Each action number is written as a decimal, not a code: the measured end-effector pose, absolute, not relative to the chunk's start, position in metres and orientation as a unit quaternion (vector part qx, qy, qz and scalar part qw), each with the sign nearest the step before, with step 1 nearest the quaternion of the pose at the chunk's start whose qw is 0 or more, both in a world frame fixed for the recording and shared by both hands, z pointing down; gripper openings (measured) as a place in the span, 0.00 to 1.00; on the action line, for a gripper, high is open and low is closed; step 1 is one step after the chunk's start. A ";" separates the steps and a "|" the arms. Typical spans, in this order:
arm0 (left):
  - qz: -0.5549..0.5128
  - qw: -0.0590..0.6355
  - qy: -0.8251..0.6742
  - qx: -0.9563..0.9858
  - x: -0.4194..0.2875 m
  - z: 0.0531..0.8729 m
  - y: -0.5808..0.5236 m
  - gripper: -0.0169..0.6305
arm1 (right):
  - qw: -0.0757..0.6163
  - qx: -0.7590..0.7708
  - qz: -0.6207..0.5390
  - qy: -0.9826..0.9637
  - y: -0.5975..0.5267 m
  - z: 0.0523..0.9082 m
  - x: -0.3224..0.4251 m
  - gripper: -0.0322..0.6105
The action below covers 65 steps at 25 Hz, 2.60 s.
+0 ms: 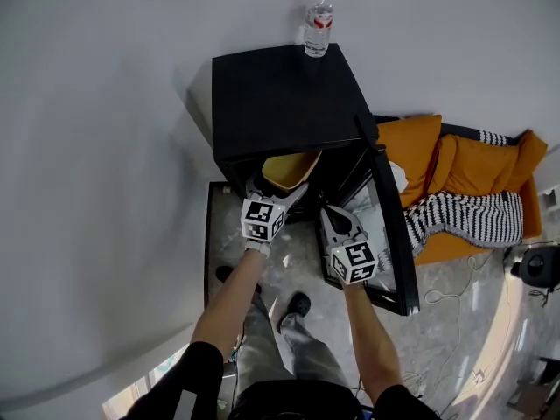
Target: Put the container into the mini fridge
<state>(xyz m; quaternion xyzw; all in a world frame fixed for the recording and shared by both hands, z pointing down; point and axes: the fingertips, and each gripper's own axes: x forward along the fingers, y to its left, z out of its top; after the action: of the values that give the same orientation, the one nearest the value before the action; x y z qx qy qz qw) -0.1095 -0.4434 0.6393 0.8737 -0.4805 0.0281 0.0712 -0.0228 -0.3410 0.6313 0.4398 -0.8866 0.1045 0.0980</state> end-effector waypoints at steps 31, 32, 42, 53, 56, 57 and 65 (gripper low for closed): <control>0.147 0.093 -0.514 0.840 -0.122 0.678 -0.486 0.84 | 0.098 0.446 0.121 -0.881 -0.347 0.646 -0.024 0.06; 0.152 0.091 -0.513 0.840 -0.121 0.679 -0.487 0.84 | 0.098 0.445 0.120 -0.882 -0.346 0.645 -0.024 0.06; 0.178 0.094 -0.503 0.840 -0.120 0.682 -0.488 0.85 | 0.099 0.442 0.123 -0.883 -0.342 0.643 -0.027 0.06; 0.173 0.096 -0.500 0.843 -0.120 0.683 -0.481 0.94 | 0.096 0.446 0.129 -0.880 -0.342 0.643 -0.025 0.06; 0.172 0.095 -0.499 0.844 -0.122 0.684 -0.477 0.94 | 0.099 0.444 0.132 -0.880 -0.344 0.645 -0.028 0.06; 0.171 0.096 -0.499 0.844 -0.122 0.684 -0.476 0.94 | 0.100 0.444 0.133 -0.880 -0.345 0.646 -0.029 0.06; 0.159 0.099 -0.492 0.850 -0.123 0.682 -0.469 0.94 | 0.103 0.444 0.139 -0.879 -0.359 0.653 -0.033 0.06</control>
<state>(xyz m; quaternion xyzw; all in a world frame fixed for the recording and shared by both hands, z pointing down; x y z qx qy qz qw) -0.1227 -0.4693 0.6823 0.8499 -0.4923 0.1593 0.0993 -0.0328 -0.3587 0.6529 0.4439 -0.8792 0.1391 0.1033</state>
